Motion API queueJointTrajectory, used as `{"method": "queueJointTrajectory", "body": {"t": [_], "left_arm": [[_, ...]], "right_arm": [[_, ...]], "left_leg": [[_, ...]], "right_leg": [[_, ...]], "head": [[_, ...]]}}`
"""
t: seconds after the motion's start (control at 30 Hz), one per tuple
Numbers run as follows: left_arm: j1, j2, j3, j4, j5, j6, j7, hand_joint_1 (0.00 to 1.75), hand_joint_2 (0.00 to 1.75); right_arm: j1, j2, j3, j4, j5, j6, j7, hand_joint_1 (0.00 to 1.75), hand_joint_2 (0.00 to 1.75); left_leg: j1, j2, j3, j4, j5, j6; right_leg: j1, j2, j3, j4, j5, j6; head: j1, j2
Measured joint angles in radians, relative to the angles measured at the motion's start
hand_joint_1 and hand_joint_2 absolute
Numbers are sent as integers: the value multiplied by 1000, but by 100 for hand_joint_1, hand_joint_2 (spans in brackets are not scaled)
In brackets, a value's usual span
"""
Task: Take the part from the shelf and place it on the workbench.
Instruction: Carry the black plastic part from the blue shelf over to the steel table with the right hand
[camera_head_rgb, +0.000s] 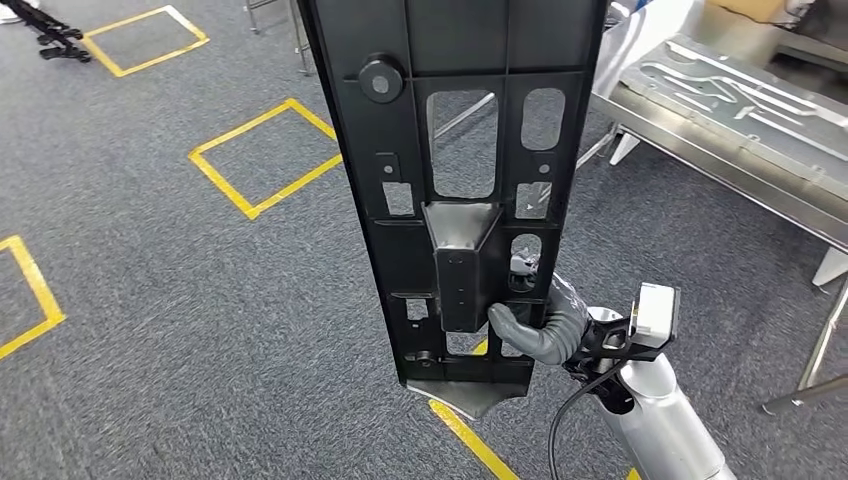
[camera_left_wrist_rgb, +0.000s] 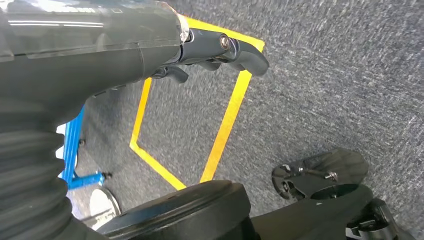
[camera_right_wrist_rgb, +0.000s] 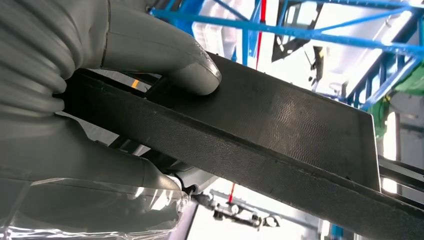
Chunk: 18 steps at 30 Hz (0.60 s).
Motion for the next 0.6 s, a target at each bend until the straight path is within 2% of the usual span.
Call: {"method": "queueJointTrajectory", "body": {"t": [0.07,0.1,0.13,0.2,0.23,0.27,0.33,0.4,0.43,0.47,0.5,0.53,0.57,0.6], "left_arm": [[1,0,0,0,-4,0,0,0,175],[2,1,0,0,-5,0,0,0,175],[3,1,0,0,-7,0,-1,0,175],[2,1,0,0,-9,0,-1,0,175],[1,1,0,0,-9,0,-1,0,175],[0,1,0,0,-10,0,-2,0,175],[-4,2,0,0,-9,-1,-4,0,175],[-12,2,0,0,-7,-1,-6,0,175],[-16,2,0,0,-7,-2,-6,0,175],[-18,2,0,0,-7,-2,-6,0,175],[-18,2,0,0,-7,-2,-5,0,175],[-16,2,0,0,-8,-2,-4,0,175],[-13,2,0,0,-8,-2,-2,0,175],[-11,3,0,0,-9,-1,-1,0,175]], "right_arm": [[-1,0,0,0,1,0,0,171,175],[-1,0,0,0,2,0,0,171,175],[-1,0,-1,0,2,0,-1,171,175],[2,0,-4,-1,4,0,-1,171,175],[5,0,-6,-3,4,0,-1,171,175],[6,-2,-8,-5,4,0,-2,171,175],[8,-5,-9,-9,5,4,-2,171,175],[10,-5,-9,-8,5,8,-2,171,175],[11,-5,-9,-8,5,9,-2,171,175],[12,-5,-9,-8,5,10,-2,171,175],[12,-5,-9,-8,5,10,-2,171,175],[13,-5,-10,-8,5,11,-2,171,175],[12,-5,-10,-8,5,11,-2,171,175],[12,-5,-11,-7,5,12,-2,171,175]], "left_leg": [[-4,18,6,4,-9,-10],[-6,26,9,5,-14,-15],[-10,34,11,6,-18,-21],[-11,53,17,5,-25,-31],[-9,48,19,11,-33,-37],[-7,32,14,29,-47,-42],[-3,-15,-29,126,-101,-49],[-4,-31,-95,262,-153,-50],[-4,-33,-116,300,-158,-49],[-4,-34,-121,302,-142,-46],[-4,-37,-107,264,-109,-43],[-4,-48,-83,198,-65,-38],[-4,-71,-58,132,-33,-33],[-3,-92,-37,74,-13,-29]], "right_leg": [[3,-45,69,-134,52,-1],[7,-63,90,-177,61,-4],[11,-72,99,-197,59,-9],[14,-53,99,-199,55,-20],[14,-41,100,-201,55,-25],[12,-31,101,-203,56,-32],[10,-12,104,-206,56,-42],[13,9,105,-205,55,-48],[15,21,105,-204,55,-49],[16,35,106,-202,54,-49],[17,48,107,-201,53,-49],[17,63,108,-199,53,-49],[18,75,107,-198,53,-47],[17,87,105,-196,54,-43]], "head": [[0,0],[0,0],[0,0],[0,0],[-1,0],[0,0],[0,0],[0,0],[0,0],[0,0],[0,0],[0,0],[0,0],[0,0]]}}
